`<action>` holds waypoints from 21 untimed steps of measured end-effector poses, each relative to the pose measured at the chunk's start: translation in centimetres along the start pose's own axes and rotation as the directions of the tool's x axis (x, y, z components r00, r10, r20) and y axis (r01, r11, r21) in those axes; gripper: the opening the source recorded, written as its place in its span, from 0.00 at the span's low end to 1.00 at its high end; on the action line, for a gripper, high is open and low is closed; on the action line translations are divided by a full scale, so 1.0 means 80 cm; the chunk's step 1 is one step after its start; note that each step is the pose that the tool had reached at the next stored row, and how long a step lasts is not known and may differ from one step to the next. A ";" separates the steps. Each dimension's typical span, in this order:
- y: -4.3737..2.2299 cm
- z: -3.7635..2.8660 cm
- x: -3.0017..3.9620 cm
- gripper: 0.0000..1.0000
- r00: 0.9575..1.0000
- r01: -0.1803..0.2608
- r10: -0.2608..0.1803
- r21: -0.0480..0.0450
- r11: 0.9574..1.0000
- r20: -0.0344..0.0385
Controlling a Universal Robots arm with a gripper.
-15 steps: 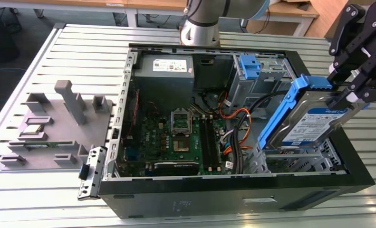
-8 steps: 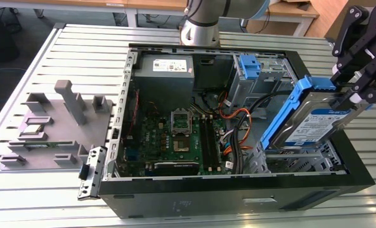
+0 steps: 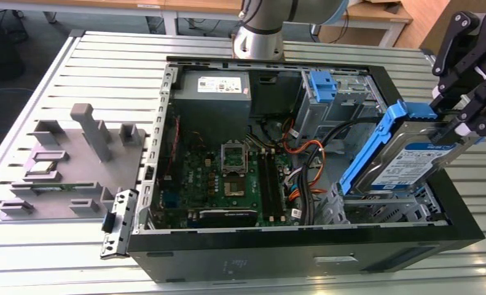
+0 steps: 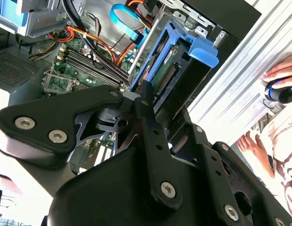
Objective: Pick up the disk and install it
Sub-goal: 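Pick up the disk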
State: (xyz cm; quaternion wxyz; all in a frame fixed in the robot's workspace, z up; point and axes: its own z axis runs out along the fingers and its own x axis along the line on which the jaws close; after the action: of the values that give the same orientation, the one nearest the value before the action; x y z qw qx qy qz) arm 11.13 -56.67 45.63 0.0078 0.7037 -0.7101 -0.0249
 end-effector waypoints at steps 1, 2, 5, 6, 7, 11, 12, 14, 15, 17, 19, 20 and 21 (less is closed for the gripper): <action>-0.0001 0.0000 0.0000 0.35 1.000 0.000 0.000 0.000 1.000 0.000; -0.0001 0.0002 0.0001 0.35 1.000 0.000 0.000 0.000 1.000 0.003; -0.0001 0.0002 -0.0001 0.35 1.000 0.001 -0.001 0.000 1.000 0.016; -0.0001 0.0002 -0.0001 0.35 1.000 0.001 -0.001 0.000 1.000 0.016; -0.0001 0.0005 0.0000 0.35 1.000 0.001 -0.001 0.000 1.000 0.016; -0.0002 0.0023 0.0003 0.35 1.000 0.001 -0.001 0.000 1.000 0.016; -0.0002 0.0024 0.0004 0.35 1.000 0.001 -0.001 0.000 1.000 0.016; -0.0003 0.0035 0.0005 0.35 1.000 0.001 -0.001 0.000 1.000 0.017; -0.0003 0.0043 0.0007 0.35 1.000 0.001 -0.001 0.000 1.000 0.016; -0.0004 0.0054 0.0010 0.35 1.000 0.001 -0.001 0.000 1.000 0.016; -0.0007 0.0058 0.0012 0.35 1.000 -0.001 0.001 0.000 1.000 0.016; -0.0013 0.0061 0.0013 0.35 1.000 -0.003 0.003 0.000 1.000 0.017; -0.0017 0.0062 0.0014 0.35 1.000 -0.005 0.005 0.000 1.000 0.017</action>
State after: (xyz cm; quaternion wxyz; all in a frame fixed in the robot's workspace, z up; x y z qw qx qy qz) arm 11.24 -56.77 45.13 0.0019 0.7017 -0.7118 -0.0307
